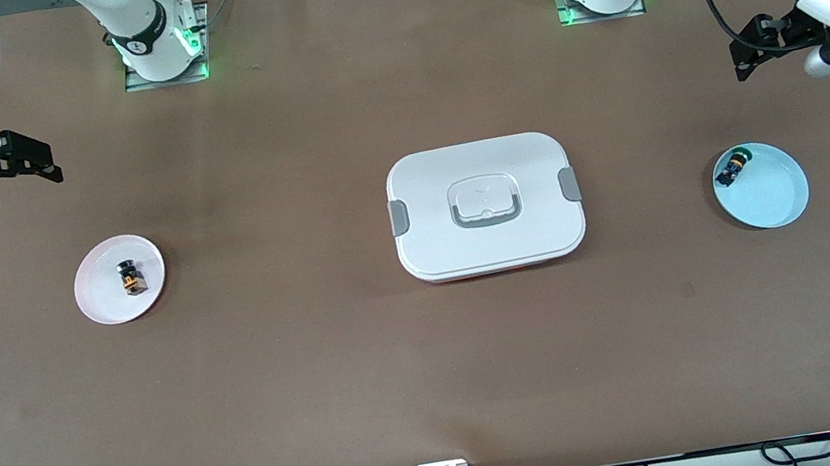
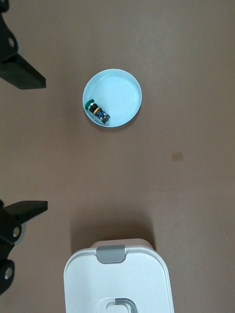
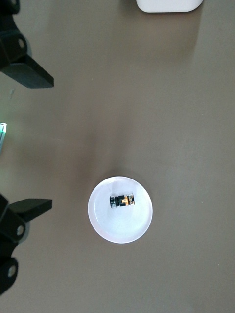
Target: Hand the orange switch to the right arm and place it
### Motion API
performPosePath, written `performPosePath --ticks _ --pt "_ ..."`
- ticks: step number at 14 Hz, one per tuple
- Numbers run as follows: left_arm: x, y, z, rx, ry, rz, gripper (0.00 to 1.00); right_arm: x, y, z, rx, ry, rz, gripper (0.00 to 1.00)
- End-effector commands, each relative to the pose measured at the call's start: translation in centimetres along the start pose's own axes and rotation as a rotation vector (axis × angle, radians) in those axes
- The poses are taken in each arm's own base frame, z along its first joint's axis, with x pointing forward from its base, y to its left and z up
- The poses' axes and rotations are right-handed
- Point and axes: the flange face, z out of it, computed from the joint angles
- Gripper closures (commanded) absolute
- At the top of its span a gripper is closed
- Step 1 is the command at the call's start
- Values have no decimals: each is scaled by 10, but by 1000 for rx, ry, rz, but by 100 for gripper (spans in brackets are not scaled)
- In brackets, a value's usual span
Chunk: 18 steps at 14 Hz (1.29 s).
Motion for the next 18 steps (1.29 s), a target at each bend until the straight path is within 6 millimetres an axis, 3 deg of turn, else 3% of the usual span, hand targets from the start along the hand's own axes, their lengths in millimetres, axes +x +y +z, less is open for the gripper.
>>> performPosePath --ticks 1,18 --pt "4 3 -5 -21 -4 -8 0 4 3 0 10 -19 15 0" --pt "4 0 -5 -19 -4 -11 0 8 9 2 23 -16 13 0"
